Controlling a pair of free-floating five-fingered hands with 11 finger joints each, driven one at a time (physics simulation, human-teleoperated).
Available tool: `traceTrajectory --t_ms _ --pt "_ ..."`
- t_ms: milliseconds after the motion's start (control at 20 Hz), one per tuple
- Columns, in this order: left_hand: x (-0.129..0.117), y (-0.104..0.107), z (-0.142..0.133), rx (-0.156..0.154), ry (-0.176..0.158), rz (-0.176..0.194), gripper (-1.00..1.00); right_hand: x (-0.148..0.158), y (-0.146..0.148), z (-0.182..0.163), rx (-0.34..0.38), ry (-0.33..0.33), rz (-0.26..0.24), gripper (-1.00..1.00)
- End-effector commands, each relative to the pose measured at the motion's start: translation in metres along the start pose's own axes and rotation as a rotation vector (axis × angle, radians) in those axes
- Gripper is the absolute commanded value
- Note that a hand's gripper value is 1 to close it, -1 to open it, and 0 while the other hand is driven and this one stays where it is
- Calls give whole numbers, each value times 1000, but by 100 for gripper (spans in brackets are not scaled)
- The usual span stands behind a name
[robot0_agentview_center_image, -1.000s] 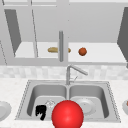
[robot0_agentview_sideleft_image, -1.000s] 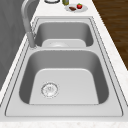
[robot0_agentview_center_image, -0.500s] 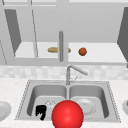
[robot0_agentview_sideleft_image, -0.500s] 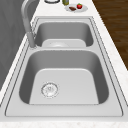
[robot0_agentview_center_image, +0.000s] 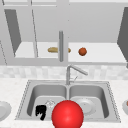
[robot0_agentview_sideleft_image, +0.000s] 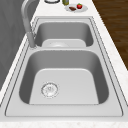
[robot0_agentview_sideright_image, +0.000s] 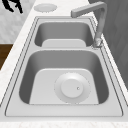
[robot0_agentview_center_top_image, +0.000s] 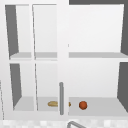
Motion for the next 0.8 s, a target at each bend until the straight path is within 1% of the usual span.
traceTrajectory --t_ms 0,200,450,750 --pt "0 0 0 0 0 0 0 -11 -2 -24 15 -27 42 -100" --pt "0 0 0 0 0 0 0 -12 1 -42 73 -51 36 -100" --pt "0 0 0 0 0 0 0 -15 2 -61 151 -64 33 -100" --pt "0 0 0 0 0 0 0 -20 7 -78 215 -77 29 -100"
